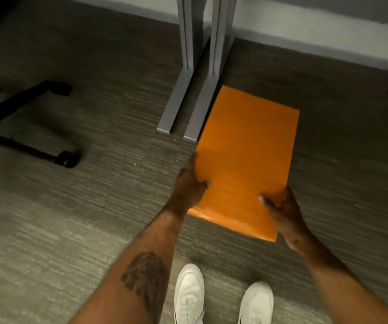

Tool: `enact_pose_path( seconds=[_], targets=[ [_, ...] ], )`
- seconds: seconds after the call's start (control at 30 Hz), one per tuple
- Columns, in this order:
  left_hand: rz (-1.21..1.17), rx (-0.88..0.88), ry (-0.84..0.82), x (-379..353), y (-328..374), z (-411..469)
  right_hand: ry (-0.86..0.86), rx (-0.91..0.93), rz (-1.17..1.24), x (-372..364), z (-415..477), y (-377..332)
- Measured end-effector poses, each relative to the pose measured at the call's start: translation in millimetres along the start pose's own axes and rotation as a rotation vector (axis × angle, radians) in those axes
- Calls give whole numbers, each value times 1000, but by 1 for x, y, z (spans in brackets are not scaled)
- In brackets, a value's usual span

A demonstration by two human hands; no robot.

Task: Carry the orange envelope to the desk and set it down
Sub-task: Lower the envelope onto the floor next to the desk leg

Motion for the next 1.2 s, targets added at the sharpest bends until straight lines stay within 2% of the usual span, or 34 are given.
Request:
enact_pose_path(
  seconds=[0.33,0.67,0.83,1.0,1.1,1.2],
  targets=[
    [143,-47,-29,-30,-36,100,-31,7,1,-6,82,53],
    [61,-28,-58,-42,-44,140,-22,-51,-32,-12,131,77],
    [-36,-32,-22,-38,-48,136,-5,-71,24,-15,124,86],
    [-349,32,21,-38,-83,111,0,-255,206,-28,88,120],
    [-374,8,-33,-49,-93,100,-25,-334,295,-41,77,131],
    [-378,-41,-27,-49,-92,100,11,-297,323,-41,81,130]
  ],
)
Point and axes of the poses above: each hand's wrist, its own z-axis towards the middle knuckle, its own x-axis out of the back of the hand, y = z × x, the point moved 9 cm from there along z, towards the middle knuckle, and after that the axes turned 8 degrees about -y, right-handed, at the moved point
